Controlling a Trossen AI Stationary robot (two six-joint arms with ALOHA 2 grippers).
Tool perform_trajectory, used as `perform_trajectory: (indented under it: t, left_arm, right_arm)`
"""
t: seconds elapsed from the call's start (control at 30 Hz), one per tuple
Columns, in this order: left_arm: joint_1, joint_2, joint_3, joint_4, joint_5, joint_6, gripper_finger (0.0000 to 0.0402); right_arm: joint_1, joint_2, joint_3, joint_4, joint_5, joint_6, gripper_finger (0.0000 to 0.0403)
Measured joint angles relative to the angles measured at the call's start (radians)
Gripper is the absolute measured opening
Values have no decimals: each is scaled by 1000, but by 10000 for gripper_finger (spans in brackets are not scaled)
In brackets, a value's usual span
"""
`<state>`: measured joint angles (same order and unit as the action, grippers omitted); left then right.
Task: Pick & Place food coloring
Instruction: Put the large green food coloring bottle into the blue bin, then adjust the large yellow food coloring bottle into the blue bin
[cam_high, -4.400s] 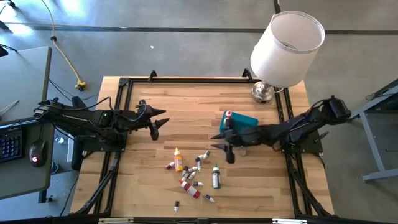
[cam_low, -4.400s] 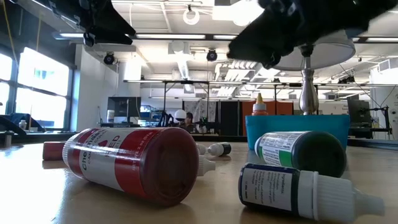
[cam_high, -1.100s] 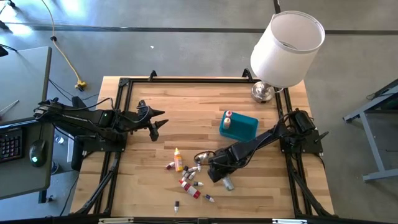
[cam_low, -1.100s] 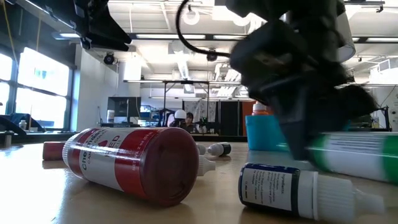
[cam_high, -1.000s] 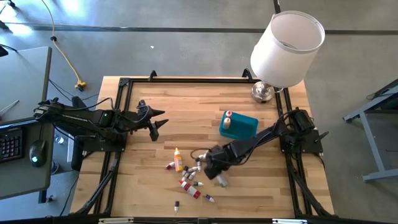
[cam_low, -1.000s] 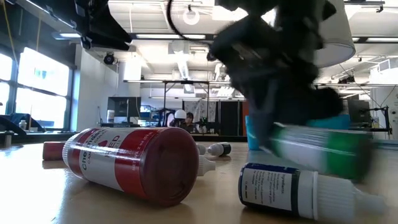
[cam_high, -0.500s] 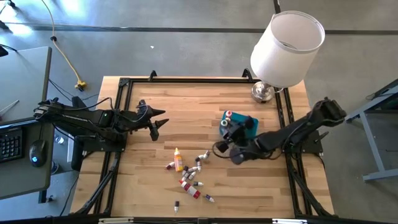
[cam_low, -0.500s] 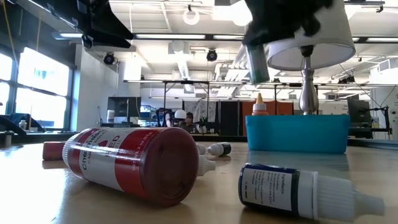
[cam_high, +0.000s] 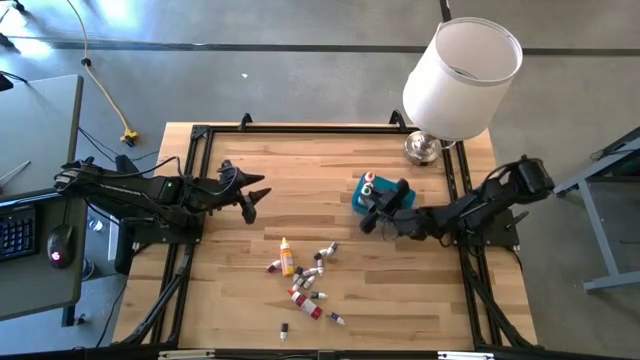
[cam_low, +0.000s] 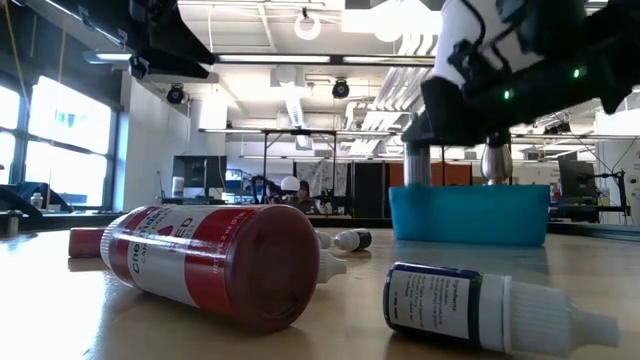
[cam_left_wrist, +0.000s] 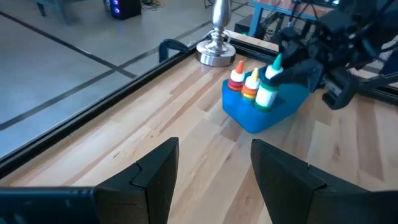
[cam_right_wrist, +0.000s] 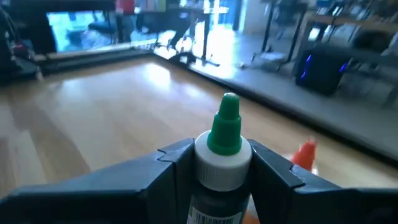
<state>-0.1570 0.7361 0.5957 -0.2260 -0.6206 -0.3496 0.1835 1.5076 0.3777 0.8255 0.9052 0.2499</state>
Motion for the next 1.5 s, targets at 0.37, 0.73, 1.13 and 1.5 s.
perform_trajectory:
  t: [0.37, 0.73, 1.13, 1.5]
  left_arm:
    - [0, 0, 0, 0, -26, -23, 198]
    - [0, 0, 0, 0, -25, -25, 198]
    - [0, 0, 0, -1, -21, -25, 198]
    - [0, 0, 0, -1, 5, -23, 198]
  right_arm:
    - [-164, 0, -16, -43, -288, -49, 135]
    - [-205, 0, -16, -11, -351, -83, 191]
    - [-102, -151, 115, -30, -328, -300, 192]
    - [-19, -372, 160, -875, -212, 97, 125]
